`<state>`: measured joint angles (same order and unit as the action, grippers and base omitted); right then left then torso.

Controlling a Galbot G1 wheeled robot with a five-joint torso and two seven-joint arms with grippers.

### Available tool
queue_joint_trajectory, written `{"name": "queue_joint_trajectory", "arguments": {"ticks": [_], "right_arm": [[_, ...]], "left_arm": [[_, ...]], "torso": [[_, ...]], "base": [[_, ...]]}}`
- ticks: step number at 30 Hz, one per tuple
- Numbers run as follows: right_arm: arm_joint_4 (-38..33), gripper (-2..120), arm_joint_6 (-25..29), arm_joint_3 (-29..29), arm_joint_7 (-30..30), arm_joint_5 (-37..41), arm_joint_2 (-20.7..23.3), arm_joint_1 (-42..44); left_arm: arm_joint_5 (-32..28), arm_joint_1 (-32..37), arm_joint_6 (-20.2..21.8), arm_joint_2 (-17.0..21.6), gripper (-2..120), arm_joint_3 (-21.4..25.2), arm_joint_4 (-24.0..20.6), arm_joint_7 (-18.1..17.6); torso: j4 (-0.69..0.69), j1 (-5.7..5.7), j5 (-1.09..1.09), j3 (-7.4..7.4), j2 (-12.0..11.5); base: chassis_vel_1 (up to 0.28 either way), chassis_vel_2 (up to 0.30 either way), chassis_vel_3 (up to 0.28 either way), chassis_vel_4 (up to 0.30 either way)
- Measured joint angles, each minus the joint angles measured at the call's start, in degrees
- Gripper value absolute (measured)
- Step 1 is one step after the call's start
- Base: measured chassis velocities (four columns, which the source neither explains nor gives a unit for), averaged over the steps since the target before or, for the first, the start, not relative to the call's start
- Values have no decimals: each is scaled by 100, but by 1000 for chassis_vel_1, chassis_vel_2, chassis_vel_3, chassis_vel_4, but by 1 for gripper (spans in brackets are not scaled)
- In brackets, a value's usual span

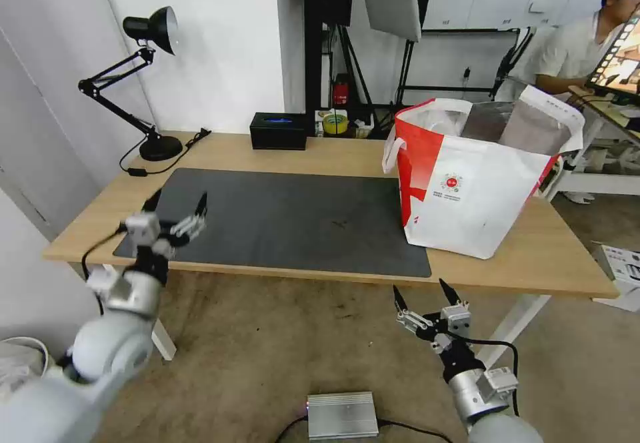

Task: Pick up the trash from the table and place it into the takeout bag.

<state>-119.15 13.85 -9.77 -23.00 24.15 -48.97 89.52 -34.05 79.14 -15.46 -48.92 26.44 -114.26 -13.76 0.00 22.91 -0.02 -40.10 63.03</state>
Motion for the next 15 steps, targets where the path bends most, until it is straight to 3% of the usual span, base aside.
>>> {"name": "queue_joint_trajectory", "arguments": {"ticks": [5,15], "right_arm": [[0,100,0,0,0,0,0,0],[0,100,0,0,0,0,0,0]], "left_arm": [[374,417,-15,-424,100,188,-75,140],[652,910,-67,-846,100,351,-101,443]], "torso": [[0,1,2,-1,0],[0,0,1,0,0]], "base": [[0,0,0,0],[0,0,0,0]]}}
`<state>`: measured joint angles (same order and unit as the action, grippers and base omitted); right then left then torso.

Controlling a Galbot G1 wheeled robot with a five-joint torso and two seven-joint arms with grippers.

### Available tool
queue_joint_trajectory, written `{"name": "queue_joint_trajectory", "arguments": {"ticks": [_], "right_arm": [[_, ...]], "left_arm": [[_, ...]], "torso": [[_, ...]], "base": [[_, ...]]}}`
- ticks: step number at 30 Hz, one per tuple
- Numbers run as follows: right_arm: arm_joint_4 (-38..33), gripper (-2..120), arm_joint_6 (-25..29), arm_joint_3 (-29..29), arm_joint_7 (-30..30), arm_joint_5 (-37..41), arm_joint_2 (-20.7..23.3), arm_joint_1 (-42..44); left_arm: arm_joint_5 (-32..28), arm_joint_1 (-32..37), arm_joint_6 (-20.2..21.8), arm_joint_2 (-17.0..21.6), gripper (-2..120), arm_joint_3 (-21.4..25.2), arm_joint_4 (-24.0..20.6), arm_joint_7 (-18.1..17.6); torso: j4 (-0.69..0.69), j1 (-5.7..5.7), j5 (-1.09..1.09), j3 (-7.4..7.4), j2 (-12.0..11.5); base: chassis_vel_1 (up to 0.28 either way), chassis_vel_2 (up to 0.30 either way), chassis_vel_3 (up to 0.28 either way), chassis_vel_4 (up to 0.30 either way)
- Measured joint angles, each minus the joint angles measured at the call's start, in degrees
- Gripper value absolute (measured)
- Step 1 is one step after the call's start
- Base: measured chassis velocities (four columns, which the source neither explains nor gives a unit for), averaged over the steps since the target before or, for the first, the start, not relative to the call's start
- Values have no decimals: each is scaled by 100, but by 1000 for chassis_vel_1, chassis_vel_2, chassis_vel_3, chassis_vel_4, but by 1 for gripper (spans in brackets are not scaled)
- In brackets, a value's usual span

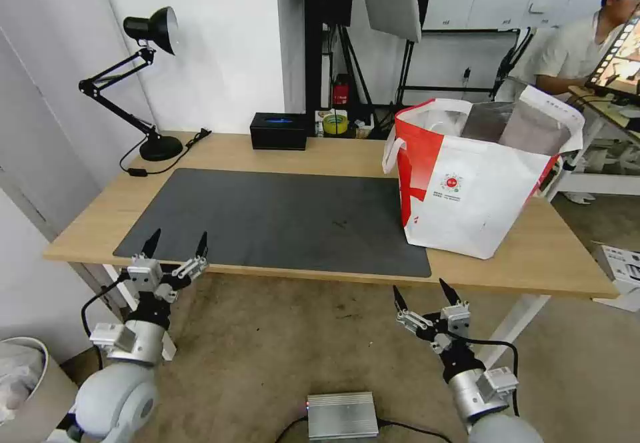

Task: Pick up the trash from the table and place it into the takeout bag.

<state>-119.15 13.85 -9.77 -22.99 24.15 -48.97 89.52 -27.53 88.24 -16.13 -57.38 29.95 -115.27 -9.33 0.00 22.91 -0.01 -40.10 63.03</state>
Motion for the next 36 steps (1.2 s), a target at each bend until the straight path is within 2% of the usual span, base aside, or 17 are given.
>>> {"name": "queue_joint_trajectory", "arguments": {"ticks": [13,36], "right_arm": [[0,100,0,0,0,0,0,0],[0,100,0,0,0,0,0,0]], "left_arm": [[239,323,-29,-329,100,-46,28,10],[237,329,-29,-332,100,-60,10,9]], "torso": [[-1,0,1,0,0],[0,0,1,0,0]], "base": [[0,0,0,0],[0,0,0,0]]}}
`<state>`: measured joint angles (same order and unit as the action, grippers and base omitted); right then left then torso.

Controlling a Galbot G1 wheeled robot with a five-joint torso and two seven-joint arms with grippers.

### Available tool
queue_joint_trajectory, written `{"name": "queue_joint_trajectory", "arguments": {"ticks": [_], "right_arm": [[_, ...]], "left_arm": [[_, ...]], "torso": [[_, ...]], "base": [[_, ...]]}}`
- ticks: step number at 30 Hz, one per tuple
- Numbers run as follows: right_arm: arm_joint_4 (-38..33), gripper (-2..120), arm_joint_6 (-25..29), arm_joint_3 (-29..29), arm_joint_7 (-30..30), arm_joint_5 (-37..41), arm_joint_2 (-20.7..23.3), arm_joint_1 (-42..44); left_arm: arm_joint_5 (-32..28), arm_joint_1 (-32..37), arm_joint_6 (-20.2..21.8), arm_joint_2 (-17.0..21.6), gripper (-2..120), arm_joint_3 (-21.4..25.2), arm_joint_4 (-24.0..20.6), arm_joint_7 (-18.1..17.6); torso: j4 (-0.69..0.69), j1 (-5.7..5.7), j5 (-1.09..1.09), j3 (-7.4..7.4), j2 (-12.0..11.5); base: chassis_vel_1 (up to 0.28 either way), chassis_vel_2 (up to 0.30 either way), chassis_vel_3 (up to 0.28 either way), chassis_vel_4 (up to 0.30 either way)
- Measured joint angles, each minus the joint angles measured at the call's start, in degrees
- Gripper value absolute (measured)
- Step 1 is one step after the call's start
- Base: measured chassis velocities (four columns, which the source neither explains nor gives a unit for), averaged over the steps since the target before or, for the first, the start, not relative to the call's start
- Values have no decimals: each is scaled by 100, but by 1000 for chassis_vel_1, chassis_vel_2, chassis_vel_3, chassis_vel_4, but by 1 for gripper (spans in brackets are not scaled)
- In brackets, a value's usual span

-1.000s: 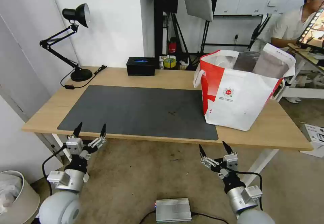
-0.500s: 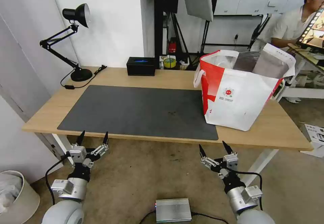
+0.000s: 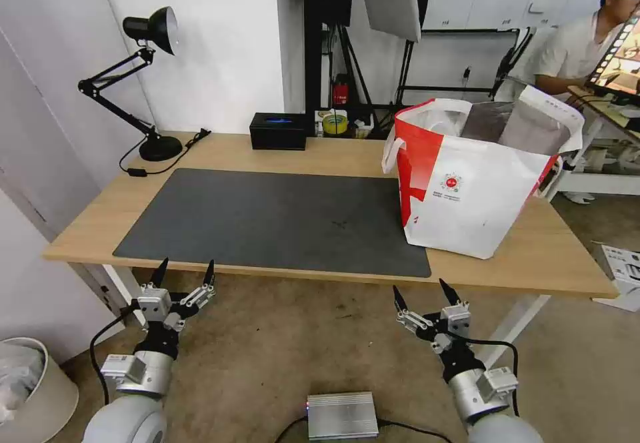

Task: Pick up the trash from the table and place it into the takeout bag.

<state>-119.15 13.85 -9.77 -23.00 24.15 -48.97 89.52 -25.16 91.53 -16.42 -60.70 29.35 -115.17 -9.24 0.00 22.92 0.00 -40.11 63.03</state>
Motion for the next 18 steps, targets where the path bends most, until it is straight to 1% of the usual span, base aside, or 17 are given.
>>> {"name": "queue_joint_trajectory", "arguments": {"ticks": [18], "right_arm": [[0,100,0,0,0,0,0,0]], "left_arm": [[-6,-5,7,5,100,-3,0,-4]], "torso": [[0,0,0,0,0]], "base": [[0,0,0,0]]}}
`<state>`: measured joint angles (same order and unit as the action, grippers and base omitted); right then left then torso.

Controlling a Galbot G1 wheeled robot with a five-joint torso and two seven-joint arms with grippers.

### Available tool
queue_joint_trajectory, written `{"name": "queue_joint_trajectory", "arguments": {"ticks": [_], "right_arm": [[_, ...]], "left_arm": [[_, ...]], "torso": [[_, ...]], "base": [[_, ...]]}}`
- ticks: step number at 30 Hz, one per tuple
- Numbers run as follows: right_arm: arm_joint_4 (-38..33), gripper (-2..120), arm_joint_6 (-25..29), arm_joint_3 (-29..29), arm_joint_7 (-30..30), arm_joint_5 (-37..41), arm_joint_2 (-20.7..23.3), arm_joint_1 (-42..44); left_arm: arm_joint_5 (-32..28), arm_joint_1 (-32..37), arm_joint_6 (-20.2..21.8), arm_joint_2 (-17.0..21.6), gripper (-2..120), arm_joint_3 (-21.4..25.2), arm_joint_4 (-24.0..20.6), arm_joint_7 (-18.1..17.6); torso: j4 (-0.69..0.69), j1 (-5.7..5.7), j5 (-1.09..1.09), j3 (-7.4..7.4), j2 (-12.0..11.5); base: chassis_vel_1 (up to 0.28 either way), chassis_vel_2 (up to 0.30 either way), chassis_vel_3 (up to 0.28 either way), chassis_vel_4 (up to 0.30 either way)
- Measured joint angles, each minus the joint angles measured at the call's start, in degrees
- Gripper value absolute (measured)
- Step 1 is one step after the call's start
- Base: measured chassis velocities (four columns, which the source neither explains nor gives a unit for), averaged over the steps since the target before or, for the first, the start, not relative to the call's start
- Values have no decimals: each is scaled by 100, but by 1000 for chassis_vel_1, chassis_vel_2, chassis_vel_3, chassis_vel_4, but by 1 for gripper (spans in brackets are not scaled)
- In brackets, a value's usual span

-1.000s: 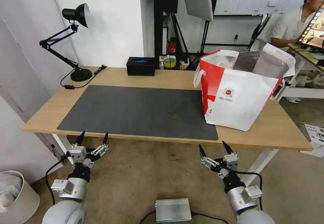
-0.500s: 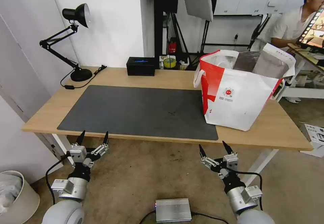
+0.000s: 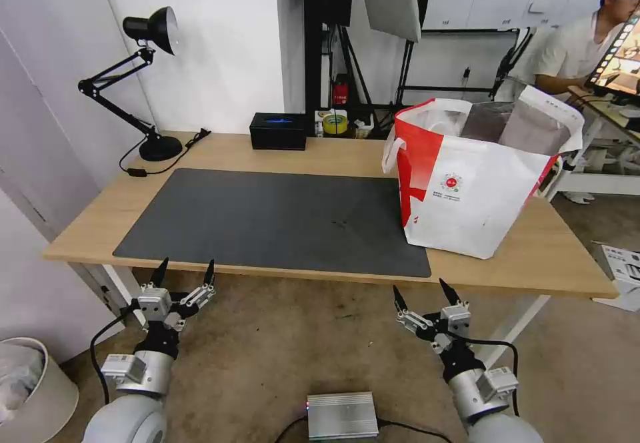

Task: Pick up the trash from the table and place it into the takeout bag.

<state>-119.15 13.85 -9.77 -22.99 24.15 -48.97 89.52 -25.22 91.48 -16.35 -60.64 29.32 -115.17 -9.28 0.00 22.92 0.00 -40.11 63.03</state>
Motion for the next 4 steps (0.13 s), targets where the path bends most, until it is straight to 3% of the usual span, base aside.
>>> {"name": "queue_joint_trajectory", "arguments": {"ticks": [4], "right_arm": [[0,100,0,0,0,0,0,0]], "left_arm": [[0,0,2,0,100,0,0,-2]], "torso": [[0,0,0,0,0]], "base": [[0,0,0,0]]}}
